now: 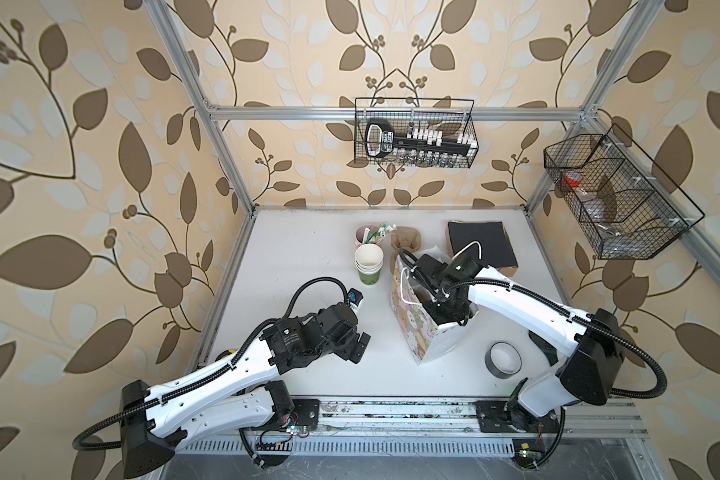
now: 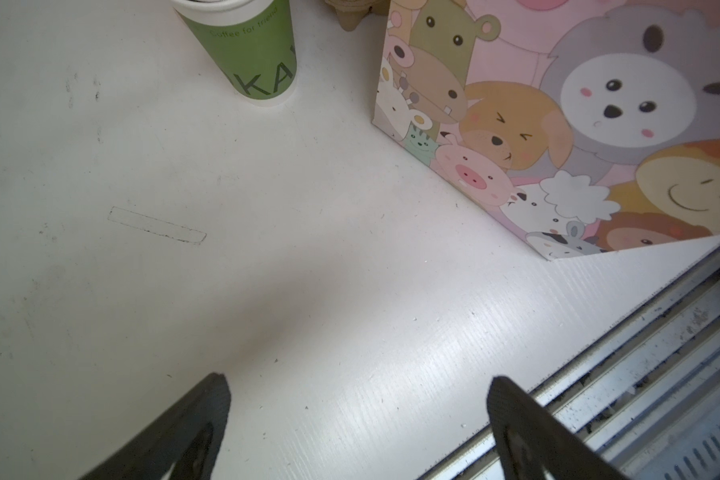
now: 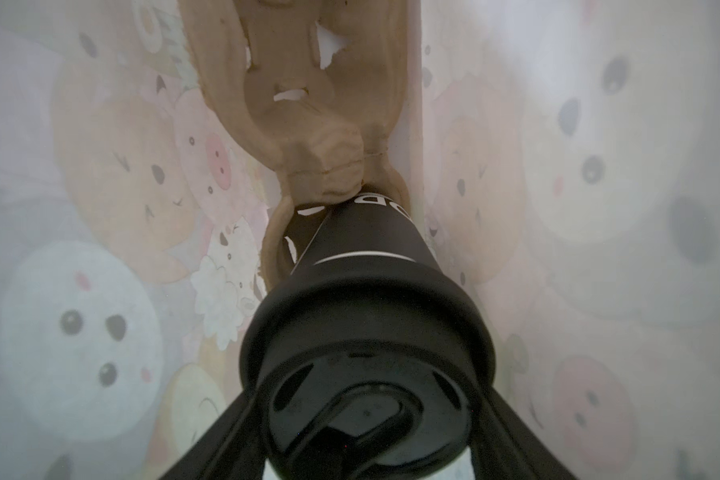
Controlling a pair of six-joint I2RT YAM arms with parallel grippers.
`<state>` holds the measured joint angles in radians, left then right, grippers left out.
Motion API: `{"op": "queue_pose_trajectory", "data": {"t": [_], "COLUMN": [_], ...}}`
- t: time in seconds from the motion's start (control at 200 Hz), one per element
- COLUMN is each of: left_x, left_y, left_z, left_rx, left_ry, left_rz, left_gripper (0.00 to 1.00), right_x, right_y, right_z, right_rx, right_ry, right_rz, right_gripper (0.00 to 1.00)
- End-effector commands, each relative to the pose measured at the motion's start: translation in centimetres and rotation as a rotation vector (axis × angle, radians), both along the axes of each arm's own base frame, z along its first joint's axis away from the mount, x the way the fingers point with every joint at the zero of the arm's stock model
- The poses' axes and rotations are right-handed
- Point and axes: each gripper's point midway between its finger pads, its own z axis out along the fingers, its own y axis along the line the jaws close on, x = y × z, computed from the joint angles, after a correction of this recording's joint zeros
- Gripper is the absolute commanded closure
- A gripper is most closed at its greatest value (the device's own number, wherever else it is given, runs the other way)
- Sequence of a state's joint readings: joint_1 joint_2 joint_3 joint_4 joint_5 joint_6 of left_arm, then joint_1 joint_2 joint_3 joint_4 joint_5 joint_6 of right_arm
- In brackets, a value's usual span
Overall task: Pack the takeout coffee
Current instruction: 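Push the black lid down into the pulp carrier cup slot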
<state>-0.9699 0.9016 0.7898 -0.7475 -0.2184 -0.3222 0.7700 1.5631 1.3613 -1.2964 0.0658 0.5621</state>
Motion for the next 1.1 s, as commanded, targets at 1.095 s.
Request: {"op": "queue_pose_trajectory", "data": {"t": [1.095], "left_x": [0.3], "left_y": [0.0], "left_z": [1.6], "left_rx": [-0.032], "left_ry": [-0.033], "left_rz": [0.022], "left_gripper": [0.01], "right_x": [-1.4], "right_y": [-0.2], "right_z": [-5.6], "right_rx": [-0.043], "right_ry": [0.081], "right_rz": [0.007], "right_gripper": [0.32]}}
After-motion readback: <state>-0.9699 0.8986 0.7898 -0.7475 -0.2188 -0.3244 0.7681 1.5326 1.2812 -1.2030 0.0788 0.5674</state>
